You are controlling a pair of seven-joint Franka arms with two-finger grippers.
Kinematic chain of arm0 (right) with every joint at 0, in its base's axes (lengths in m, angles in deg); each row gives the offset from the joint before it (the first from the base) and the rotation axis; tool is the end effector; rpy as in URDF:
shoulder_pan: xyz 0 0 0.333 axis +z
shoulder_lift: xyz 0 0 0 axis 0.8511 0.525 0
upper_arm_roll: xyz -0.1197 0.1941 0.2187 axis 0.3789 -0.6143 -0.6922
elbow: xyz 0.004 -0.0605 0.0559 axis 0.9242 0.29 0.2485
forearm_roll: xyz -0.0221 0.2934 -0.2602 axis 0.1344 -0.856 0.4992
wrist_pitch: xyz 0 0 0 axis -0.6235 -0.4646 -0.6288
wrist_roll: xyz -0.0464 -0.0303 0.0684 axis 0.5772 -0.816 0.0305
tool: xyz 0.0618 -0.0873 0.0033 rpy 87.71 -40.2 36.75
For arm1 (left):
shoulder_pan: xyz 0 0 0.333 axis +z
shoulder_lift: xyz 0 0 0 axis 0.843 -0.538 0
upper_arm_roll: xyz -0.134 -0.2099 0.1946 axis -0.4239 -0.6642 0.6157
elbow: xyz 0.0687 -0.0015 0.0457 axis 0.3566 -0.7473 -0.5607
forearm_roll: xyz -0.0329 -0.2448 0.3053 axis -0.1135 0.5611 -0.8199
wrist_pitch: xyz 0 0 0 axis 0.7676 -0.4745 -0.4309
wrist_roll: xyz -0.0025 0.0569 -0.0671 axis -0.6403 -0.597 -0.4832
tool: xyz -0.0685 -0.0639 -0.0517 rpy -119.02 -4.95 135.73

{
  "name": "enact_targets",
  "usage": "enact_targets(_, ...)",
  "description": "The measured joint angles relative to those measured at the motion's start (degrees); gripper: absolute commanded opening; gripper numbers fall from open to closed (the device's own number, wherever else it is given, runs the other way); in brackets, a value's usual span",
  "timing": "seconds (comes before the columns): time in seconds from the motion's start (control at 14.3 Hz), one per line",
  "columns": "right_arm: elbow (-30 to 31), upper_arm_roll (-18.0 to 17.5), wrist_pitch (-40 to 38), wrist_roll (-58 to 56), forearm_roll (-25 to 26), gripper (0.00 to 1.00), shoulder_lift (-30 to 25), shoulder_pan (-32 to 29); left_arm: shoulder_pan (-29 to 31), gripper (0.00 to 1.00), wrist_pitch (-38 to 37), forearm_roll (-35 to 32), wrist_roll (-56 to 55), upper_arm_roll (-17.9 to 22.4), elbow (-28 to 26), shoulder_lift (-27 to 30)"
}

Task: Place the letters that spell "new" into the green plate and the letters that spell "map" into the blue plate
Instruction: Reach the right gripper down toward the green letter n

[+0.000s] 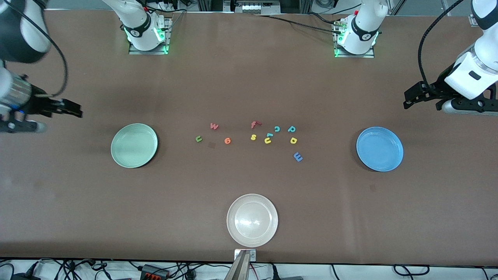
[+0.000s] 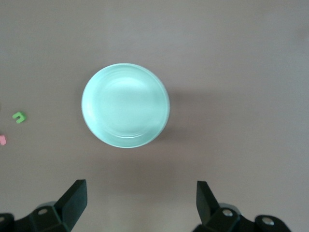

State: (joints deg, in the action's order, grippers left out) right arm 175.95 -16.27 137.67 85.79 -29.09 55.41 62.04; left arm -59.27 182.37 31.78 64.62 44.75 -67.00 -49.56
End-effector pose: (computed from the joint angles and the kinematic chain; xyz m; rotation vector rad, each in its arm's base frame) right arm 0.5935 -0.0009 0.4692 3.1118 0.0815 -0.2332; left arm 0.5512 -0.0269 0.5723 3.1024 -0.0140 0.0398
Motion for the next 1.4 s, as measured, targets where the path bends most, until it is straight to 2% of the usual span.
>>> enact_targets(0.49, -0.08, -0.28, 10.25, 2.94, -1.20, 1.00, 13.20, 13.82, -0.01, 1.00, 0.00, 0.00, 0.00, 0.00, 0.00, 0.00)
enact_targets(0.77, -0.13, -0.32, 18.24, 20.71, -1.23, 1.00, 19.49, 21.15, 0.00, 1.00, 0.00, 0.00, 0.00, 0.00, 0.00, 0.00)
enact_targets(1.05, -0.26, -0.31, 21.79, 40.64, -3.06, 1.00, 23.33, 23.10, 0.00, 1.00, 0.00, 0.00, 0.00, 0.00, 0.00, -0.01)
enact_targets(1.19, -0.33, -0.24, 22.96, 48.36, -7.36, 0.91, 24.48, 23.11, 0.00, 1.00, 0.00, 0.00, 0.00, 0.00, 0.00, -0.01)
enact_targets(1.4, -0.39, -0.16, 23.89, 56.59, -9.14, 0.74, 25.36, 23.16, 0.00, 1.00, 0.00, 0.00, 0.00, 0.00, 0.00, -0.01)
